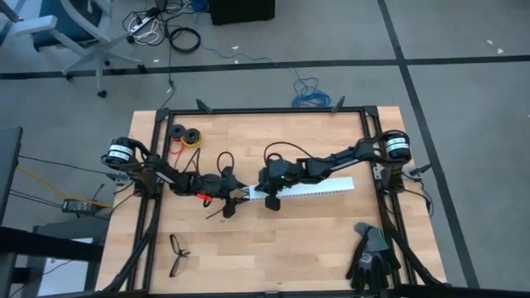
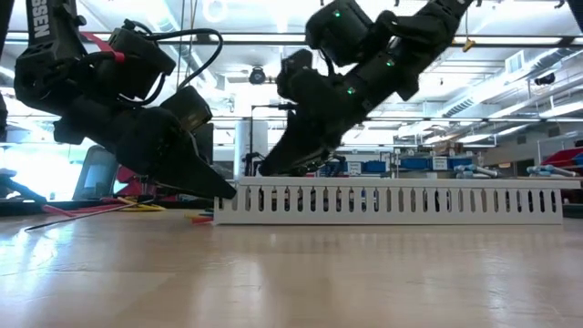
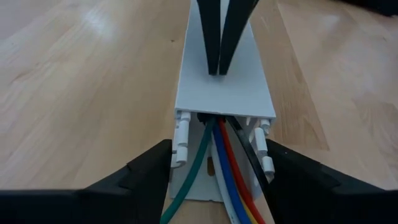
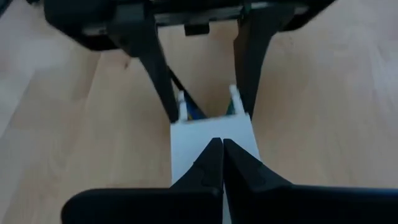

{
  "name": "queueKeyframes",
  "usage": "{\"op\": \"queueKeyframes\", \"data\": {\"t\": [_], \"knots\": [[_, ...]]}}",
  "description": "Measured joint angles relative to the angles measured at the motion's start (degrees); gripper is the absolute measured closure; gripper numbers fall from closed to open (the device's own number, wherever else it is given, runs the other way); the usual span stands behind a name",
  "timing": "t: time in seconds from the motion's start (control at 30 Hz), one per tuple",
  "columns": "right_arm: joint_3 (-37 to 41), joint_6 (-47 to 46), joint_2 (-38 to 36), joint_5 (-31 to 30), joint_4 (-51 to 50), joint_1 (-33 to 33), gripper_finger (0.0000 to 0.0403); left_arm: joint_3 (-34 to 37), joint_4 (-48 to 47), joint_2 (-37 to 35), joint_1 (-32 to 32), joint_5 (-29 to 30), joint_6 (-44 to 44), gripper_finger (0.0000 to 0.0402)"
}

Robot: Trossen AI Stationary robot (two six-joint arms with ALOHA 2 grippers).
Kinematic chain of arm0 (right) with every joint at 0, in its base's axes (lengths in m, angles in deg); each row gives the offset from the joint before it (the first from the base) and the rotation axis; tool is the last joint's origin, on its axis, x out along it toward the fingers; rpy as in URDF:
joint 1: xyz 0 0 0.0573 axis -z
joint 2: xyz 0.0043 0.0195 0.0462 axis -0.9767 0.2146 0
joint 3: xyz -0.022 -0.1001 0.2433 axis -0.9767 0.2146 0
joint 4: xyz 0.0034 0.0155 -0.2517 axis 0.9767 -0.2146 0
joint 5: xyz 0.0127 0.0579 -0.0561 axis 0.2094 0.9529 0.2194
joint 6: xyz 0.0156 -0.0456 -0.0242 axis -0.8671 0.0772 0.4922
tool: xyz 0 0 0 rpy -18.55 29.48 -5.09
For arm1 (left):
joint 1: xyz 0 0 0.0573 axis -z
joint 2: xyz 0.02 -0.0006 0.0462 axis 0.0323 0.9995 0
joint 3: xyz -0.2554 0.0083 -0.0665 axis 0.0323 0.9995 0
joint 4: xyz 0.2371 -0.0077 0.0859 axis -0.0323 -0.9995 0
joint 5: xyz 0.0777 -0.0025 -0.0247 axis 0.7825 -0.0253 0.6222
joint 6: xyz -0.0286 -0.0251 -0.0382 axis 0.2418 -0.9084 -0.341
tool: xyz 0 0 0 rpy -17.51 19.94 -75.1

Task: Ziptie cables
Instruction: Close the white cable duct

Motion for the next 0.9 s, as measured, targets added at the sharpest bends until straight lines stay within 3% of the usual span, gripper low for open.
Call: {"op": "queueKeyframes", "data": {"t": [0.23, 0.47, 0.7, 0.9], "knots": [[-2.62, -0.16, 2.08, 0.34, -3.82, -0.23, 0.0403, -0.14, -0.24, 0.02, 0.00, -0.06, 0.00, 0.0152], [-3.84, 0.88, 5.83, 1.75, 1.92, 0.09, 0.0403, -0.12, -0.42, 0.02, 0.00, -0.07, 0.04, 0.0152], [-3.83, 2.91, -0.71, 0.92, -4.13, -0.22, 0.0403, -0.33, -1.15, -0.04, 0.00, 0.13, 0.02, 0.0152], [-3.82, 4.14, -1.70, 0.92, -11.32, -0.24, 0.0392, -0.31, -1.17, -0.07, 0.00, 0.24, 0.02, 0.0152]]}}
